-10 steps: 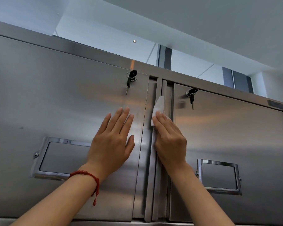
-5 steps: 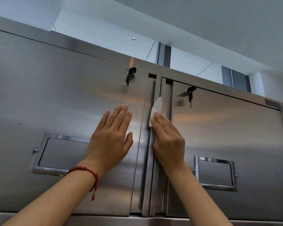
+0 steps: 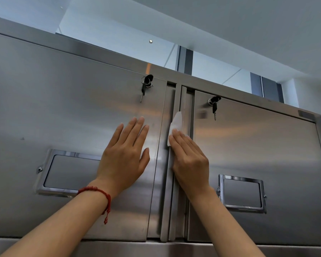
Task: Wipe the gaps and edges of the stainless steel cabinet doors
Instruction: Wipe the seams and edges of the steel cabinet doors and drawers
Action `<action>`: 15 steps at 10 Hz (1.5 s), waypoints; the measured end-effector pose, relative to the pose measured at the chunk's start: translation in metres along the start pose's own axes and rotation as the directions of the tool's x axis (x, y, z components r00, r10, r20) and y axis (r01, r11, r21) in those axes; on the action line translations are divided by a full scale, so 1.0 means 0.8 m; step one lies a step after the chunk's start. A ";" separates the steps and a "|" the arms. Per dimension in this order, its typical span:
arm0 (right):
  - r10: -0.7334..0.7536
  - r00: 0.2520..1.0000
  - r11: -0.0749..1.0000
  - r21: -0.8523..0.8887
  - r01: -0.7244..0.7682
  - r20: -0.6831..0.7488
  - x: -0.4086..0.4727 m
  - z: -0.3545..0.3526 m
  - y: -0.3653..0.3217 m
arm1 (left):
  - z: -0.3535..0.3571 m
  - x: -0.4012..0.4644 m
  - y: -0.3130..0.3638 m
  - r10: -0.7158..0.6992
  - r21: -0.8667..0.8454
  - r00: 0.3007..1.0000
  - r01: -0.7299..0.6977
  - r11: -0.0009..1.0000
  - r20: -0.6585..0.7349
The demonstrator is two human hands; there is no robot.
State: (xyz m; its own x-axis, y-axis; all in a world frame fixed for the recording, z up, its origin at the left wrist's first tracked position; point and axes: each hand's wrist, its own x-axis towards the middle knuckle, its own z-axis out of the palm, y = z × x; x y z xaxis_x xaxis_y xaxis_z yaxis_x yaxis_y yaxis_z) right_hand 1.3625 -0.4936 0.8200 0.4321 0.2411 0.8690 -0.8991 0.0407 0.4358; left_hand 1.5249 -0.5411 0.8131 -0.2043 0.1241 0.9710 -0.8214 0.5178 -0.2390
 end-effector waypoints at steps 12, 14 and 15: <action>0.098 0.994 0.995 0.016 -0.097 -0.039 -0.031 -0.003 -0.026 | -0.005 -0.001 0.001 -0.008 -0.016 0.999 0.009 1.000 0.037; 0.122 0.990 0.993 0.006 -0.122 -0.070 -0.039 -0.003 -0.032 | -0.004 -0.001 0.001 -0.009 -0.018 0.999 0.010 1.000 0.047; 0.092 0.993 0.996 0.005 -0.092 -0.067 -0.044 -0.004 -0.033 | -0.004 -0.001 0.001 -0.006 -0.020 0.999 0.007 1.000 0.040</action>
State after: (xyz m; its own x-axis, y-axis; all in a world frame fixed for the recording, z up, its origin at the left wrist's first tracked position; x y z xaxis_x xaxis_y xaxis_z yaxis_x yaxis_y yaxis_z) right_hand 1.3707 -0.4998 0.7774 0.3416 0.3084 0.8878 -0.9348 0.0132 0.3550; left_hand 1.5262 -0.5383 0.8119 -0.2205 0.0867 0.9715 -0.8120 0.5356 -0.2321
